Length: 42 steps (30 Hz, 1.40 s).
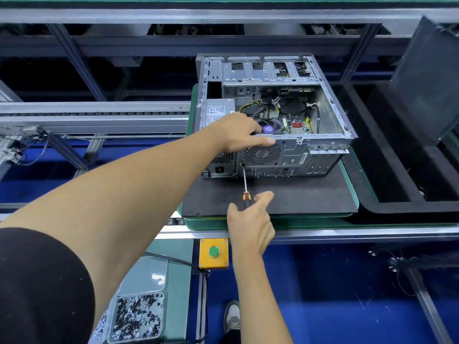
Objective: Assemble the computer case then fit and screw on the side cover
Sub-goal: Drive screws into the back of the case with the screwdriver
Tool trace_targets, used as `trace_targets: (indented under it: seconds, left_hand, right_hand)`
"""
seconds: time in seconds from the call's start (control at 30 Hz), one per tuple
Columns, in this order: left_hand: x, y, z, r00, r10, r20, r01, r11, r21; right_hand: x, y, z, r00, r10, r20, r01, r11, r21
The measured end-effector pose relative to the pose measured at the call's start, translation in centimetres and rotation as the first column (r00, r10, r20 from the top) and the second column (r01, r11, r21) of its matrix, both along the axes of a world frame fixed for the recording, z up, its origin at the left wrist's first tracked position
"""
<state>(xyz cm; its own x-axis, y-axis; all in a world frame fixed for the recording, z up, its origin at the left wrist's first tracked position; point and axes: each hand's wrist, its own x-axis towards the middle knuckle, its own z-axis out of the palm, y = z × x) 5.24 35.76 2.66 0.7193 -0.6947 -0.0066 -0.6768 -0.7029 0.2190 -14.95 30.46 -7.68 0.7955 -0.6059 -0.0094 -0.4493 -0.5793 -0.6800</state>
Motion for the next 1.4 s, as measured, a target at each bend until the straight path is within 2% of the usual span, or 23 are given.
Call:
trace_targets:
  seconds: [0.13,0.17,0.2,0.23,0.27,0.3,0.33,0.37,0.4,0.47,0.6,0.73,0.87,0.97,1.0,1.03,1.07,1.1,1.13,1.17,1.2,1.27,1.4]
  left_hand:
    - [0.0,0.0,0.0,1.0,0.001,0.001,-0.001,1.0,0.003]
    - [0.0,0.0,0.0,1.0,0.002,0.0,-0.002,1.0,0.003]
    - [0.0,0.0,0.0,1.0,0.001,0.0,-0.001,1.0,0.004]
    - [0.0,0.0,0.0,1.0,0.0,0.002,0.0,1.0,0.004]
    - [0.0,0.0,0.0,1.0,-0.001,0.003,0.001,1.0,0.005]
    - [0.0,0.0,0.1,1.0,0.002,0.004,-0.002,1.0,0.005]
    - [0.0,-0.1,0.1,1.0,0.005,0.002,-0.005,1.0,0.005]
    - [-0.1,-0.1,0.2,1.0,0.005,-0.001,-0.005,1.0,0.004]
    - [0.0,-0.1,0.2,1.0,0.004,-0.004,-0.004,1.0,0.004]
    - [-0.1,-0.1,0.1,1.0,0.005,-0.012,-0.005,1.0,0.003]
    - [-0.1,0.0,0.2,1.0,0.001,-0.008,-0.001,1.0,0.004]
    - [0.0,-0.1,0.1,1.0,-0.004,0.008,0.003,1.0,0.016]
    - [0.0,-0.1,0.0,1.0,-0.001,0.007,0.001,1.0,0.009]
    - [0.1,-0.1,0.0,1.0,-0.001,0.011,0.001,1.0,0.009]
    - [0.1,0.0,-0.1,1.0,0.0,0.011,0.0,1.0,0.009]
    - [0.1,0.0,-0.1,1.0,0.002,0.008,-0.002,1.0,0.009]
    - [0.2,0.0,-0.1,1.0,0.005,0.005,-0.005,1.0,0.006]
    - [0.2,0.0,-0.1,1.0,0.009,0.003,-0.009,1.0,0.004]
    - [0.2,0.0,-0.1,1.0,0.011,0.006,-0.011,1.0,0.004]
    - [0.2,0.0,-0.1,1.0,0.012,0.007,-0.012,1.0,0.008]
    - [0.1,0.0,-0.1,1.0,0.011,0.008,-0.011,1.0,0.01]
    - [0.1,-0.1,-0.1,1.0,0.007,0.003,-0.007,1.0,0.007]
    - [0.1,0.0,-0.1,1.0,0.0,0.004,0.0,1.0,0.01]
  right_hand:
    - [0.2,-0.3,-0.7,0.998,-0.002,0.068,0.002,1.0,-0.001]
    - [0.4,-0.4,-0.6,0.995,-0.048,0.089,0.038,0.993,0.115]
    - [0.6,-0.6,-0.6,0.987,-0.124,0.102,0.079,0.93,0.36]
    - [0.8,-0.8,-0.5,0.974,-0.208,0.085,0.1,0.741,0.664]
    - [0.8,-1.0,-0.3,0.968,-0.25,0.02,0.088,0.411,0.907]
    - [0.7,-1.4,-0.1,0.97,-0.235,-0.064,0.079,0.056,0.995]
    - [0.6,-1.9,-0.1,0.976,-0.182,-0.116,0.082,-0.184,0.98]
    - [0.5,-2.3,-0.2,0.98,-0.142,-0.137,0.091,-0.288,0.953]
    - [0.5,-2.6,-0.1,0.982,-0.124,-0.141,0.099,-0.3,0.949]
    - [0.5,-2.6,0.2,0.974,-0.157,-0.163,0.138,-0.162,0.977]
    - [0.1,-1.7,0.1,0.943,-0.327,-0.062,0.193,0.385,0.902]
    - [0.1,-0.3,0.1,0.961,-0.25,0.121,0.131,0.79,0.598]
    - [0.3,-0.3,-0.1,0.972,-0.141,0.191,0.107,0.978,0.177]
    - [0.4,-0.7,-0.4,0.979,-0.089,0.183,0.078,0.995,0.066]
    - [0.4,-0.7,-0.3,0.979,-0.109,0.174,0.083,0.985,0.149]
    - [0.6,-0.8,-0.3,0.975,-0.166,0.147,0.103,0.928,0.358]
    - [0.9,-1.0,-0.1,0.965,-0.246,0.088,0.135,0.759,0.638]
    - [1.0,-1.3,0.3,0.958,-0.286,-0.031,0.159,0.436,0.886]
    - [1.0,-1.6,0.8,0.95,-0.266,-0.162,0.182,0.055,0.982]
    - [0.9,-1.9,1.1,0.941,-0.231,-0.248,0.2,-0.212,0.957]
    - [0.8,-2.1,1.3,0.935,-0.201,-0.292,0.217,-0.327,0.92]
    - [0.8,-2.2,1.5,0.938,-0.169,-0.304,0.245,-0.3,0.922]
    - [1.0,-2.2,1.3,0.952,-0.209,-0.224,0.252,0.115,0.961]
